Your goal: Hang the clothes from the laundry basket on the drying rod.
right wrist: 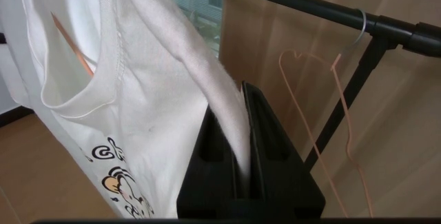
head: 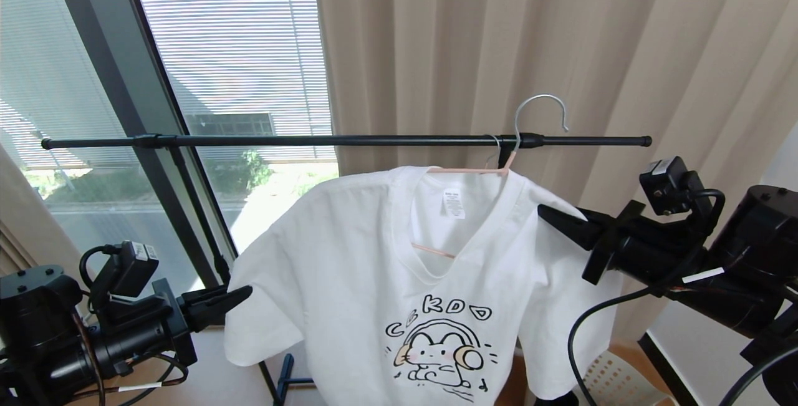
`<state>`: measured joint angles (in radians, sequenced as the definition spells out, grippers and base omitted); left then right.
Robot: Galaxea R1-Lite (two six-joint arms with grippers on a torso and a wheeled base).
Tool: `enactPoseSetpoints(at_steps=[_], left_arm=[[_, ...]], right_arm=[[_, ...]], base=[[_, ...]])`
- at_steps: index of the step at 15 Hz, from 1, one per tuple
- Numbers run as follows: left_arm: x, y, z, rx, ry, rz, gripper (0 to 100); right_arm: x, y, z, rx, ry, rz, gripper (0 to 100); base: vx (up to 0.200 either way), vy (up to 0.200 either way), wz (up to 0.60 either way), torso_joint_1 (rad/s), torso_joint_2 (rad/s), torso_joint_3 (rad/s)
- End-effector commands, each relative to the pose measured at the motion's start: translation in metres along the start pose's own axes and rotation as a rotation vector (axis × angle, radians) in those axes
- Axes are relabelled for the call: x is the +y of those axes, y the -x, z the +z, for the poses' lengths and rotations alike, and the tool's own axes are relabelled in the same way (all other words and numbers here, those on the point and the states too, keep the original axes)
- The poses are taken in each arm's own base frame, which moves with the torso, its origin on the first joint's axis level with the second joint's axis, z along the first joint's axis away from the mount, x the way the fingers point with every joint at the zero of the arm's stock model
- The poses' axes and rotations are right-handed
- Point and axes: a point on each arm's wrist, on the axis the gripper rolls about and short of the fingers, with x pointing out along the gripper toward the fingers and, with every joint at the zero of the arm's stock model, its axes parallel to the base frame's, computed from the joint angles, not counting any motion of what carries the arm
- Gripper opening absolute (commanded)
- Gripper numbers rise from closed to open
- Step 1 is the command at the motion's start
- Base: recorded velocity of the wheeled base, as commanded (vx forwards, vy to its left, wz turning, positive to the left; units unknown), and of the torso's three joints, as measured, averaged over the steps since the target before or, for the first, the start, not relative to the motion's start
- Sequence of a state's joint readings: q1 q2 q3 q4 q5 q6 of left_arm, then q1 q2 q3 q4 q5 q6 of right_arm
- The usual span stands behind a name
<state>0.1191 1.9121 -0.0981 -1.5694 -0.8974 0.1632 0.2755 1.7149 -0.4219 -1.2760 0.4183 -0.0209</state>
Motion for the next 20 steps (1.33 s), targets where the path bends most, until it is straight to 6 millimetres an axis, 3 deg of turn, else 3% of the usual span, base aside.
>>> enactPoseSetpoints(at_steps=[1, 8, 11, 12, 14, 17, 18, 20], left_arm=[[0.0, 0.0, -0.001, 0.002, 0.002, -0.001, 100], [-0.006, 0.002, 0.002, -0.001, 0.005, -0.01, 100], [-0.013, 0.009, 0.022, -0.061, 0.029, 0.0, 100], [-0.019, 0.019, 0.055, -0.173, 0.007, 0.02, 100], [-0.02, 0.025, 0.089, -0.272, -0.081, 0.023, 100], [-0.025, 0.028, 0.128, -0.225, -0.024, -0.004, 100], [-0.035, 0.031, 0.162, -0.158, 0.045, -0.042, 100], [-0.042, 0.028, 0.186, -0.078, 0.031, -0.085, 100]], right_arm=[[0.0, 0.0, 0.0, -0.002, 0.001, 0.001, 0], [0.0, 0.0, -0.001, 0.003, -0.001, 0.001, 0], [0.001, 0.0, -0.004, 0.015, -0.003, 0.004, 0], [0.003, 0.0, -0.005, 0.018, -0.003, 0.011, 0], [0.006, -0.001, -0.006, 0.023, -0.003, 0.022, 0], [0.011, -0.001, -0.011, 0.044, -0.007, 0.039, 0], [0.017, -0.002, -0.014, 0.055, 0.008, 0.063, 0], [0.02, -0.002, -0.016, 0.064, 0.019, 0.073, 0]], base=[[0.0, 0.0, 0.0, 0.0, 0.0, 0.0], [0.0, 0.0, 0.0, 0.0, 0.0, 0.0], [0.0, 0.0, 0.0, 0.0, 0.0, 0.0], [0.0, 0.0, 0.0, 0.0, 0.0, 0.0], [0.0, 0.0, 0.0, 0.0, 0.0, 0.0], [0.0, 0.0, 0.0, 0.0, 0.0, 0.0], [0.0, 0.0, 0.0, 0.0, 0.0, 0.0], [0.0, 0.0, 0.0, 0.0, 0.0, 0.0]])
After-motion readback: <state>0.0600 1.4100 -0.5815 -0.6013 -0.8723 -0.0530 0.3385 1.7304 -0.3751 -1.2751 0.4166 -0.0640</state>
